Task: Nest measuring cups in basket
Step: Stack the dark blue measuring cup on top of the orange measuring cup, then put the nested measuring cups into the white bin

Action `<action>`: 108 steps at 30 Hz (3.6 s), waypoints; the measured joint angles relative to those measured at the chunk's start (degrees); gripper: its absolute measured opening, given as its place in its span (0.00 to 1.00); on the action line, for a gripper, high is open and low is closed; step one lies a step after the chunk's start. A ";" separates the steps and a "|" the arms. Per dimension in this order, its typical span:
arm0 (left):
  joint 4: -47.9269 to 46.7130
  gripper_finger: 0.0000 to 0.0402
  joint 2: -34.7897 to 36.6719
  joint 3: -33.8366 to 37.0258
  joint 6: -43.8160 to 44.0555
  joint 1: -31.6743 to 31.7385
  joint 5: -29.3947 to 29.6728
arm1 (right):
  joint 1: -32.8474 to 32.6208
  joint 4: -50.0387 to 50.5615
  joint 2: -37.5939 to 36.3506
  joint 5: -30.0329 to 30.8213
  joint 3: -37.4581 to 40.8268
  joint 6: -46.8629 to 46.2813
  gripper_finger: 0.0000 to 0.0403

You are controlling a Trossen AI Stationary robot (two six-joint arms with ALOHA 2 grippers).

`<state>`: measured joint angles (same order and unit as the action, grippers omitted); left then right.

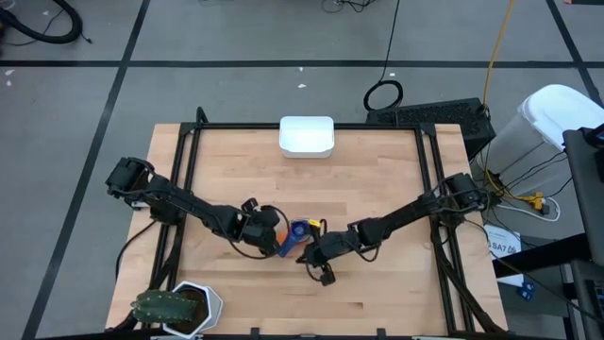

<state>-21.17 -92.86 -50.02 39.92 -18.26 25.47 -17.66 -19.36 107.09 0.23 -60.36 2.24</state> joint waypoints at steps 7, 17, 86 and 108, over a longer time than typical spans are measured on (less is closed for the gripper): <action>0.33 0.03 0.00 0.00 0.68 -0.02 -0.57 | 2.43 -4.26 3.72 -0.14 0.04 -1.66 0.00; 1.94 0.04 -0.02 0.00 0.76 -0.02 -1.05 | 2.48 -9.22 5.46 2.06 -1.07 -1.73 0.00; -2.29 0.79 8.87 -4.50 7.04 -3.62 -10.47 | -1.57 29.58 -38.97 19.26 14.05 -7.31 0.56; 2.01 0.96 -1.25 -4.68 2.36 -1.62 -13.10 | -1.59 23.87 -46.10 19.26 24.68 -13.58 0.56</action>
<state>-19.16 -94.11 -54.70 42.29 -19.88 12.37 -19.25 4.51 60.99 19.49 -35.68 -11.33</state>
